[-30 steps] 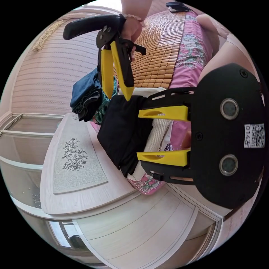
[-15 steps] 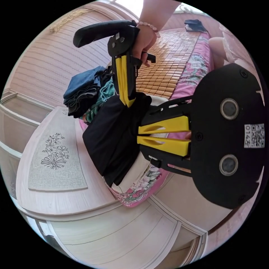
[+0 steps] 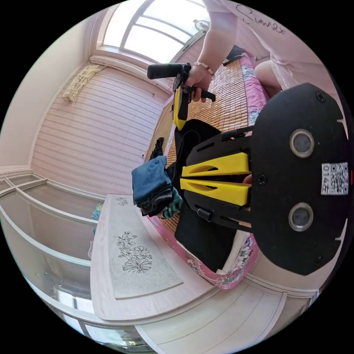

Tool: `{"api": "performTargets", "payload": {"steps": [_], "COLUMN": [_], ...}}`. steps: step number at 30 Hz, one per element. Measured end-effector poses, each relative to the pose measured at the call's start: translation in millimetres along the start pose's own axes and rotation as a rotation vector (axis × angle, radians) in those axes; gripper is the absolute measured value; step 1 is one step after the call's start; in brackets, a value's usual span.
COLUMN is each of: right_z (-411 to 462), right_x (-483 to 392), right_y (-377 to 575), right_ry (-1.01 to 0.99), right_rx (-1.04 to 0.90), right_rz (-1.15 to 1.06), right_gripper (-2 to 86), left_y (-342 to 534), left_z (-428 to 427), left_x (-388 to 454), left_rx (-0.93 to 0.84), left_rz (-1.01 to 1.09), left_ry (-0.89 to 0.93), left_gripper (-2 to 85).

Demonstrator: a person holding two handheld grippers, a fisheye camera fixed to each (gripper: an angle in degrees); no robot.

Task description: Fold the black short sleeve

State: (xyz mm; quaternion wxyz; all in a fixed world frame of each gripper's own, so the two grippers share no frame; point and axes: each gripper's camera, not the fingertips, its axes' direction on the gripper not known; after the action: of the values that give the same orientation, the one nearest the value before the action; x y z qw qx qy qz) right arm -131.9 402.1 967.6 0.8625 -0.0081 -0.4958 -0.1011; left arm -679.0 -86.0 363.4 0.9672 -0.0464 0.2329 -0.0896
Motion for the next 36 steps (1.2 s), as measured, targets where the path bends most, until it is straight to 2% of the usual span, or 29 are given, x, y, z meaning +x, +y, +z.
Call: {"api": "performTargets", "payload": {"steps": [3, 9, 12, 14, 18, 20, 23, 25, 27, 30, 33, 36], "right_z": [-68, -235, -308, -342, -348, -326, -301, -294, -291, -274, -263, -256], "right_x": [7, 17, 1, -15, -9, 1, -8, -4, 9, 35, 43, 33], "right_y": [-1, 18, 48, 77, 143, 191, 208, 195, 172, 126, 81, 37], "right_ry": [0.033, 0.083, 0.179, 0.342, 0.510, 0.586, 0.692, 0.706, 0.631, 0.528, 0.569, 0.611], "right_rx": [0.060, 0.319, 0.415, 0.410, 0.308, 0.160, 0.008, -0.030, -0.033, -0.046, -0.010, -0.031], "right_rz": [0.027, 0.137, 0.160, 0.195, 0.429, 0.619, 0.695, 0.770, 0.888, 0.986, 1.099, 1.149], "right_gripper": [-0.8, -0.7, -0.7, -0.5, 0.2, 0.5, 0.8, 0.5, 0.1, -0.2, -0.5, -0.8], "left_y": [-23, -74, -98, -108, -87, -45, 28, 68, 102, 149, 183, 205], "left_z": [3, 23, 36, 61, 137, 193, 235, 244, 250, 261, 248, 231], "left_x": [56, 173, 236, 286, 338, 359, 398, 430, 465, 525, 577, 619], "left_rx": [0.007, 0.048, 0.105, 0.107, 0.026, -0.133, -0.302, -0.346, -0.408, -0.542, -0.494, -0.430], "left_rz": [0.091, 0.221, 0.266, 0.311, 0.342, 0.323, 0.351, 0.377, 0.404, 0.457, 0.469, 0.425], "left_ry": [0.005, 0.045, 0.090, 0.090, 0.032, 0.066, 0.165, 0.211, 0.254, 0.213, 0.136, -0.049], "left_gripper": [-1.0, -0.9, -0.7, 0.0, 4.2, 6.2, 6.1, 4.7, 1.6, 1.1, 1.4, 0.0]}}
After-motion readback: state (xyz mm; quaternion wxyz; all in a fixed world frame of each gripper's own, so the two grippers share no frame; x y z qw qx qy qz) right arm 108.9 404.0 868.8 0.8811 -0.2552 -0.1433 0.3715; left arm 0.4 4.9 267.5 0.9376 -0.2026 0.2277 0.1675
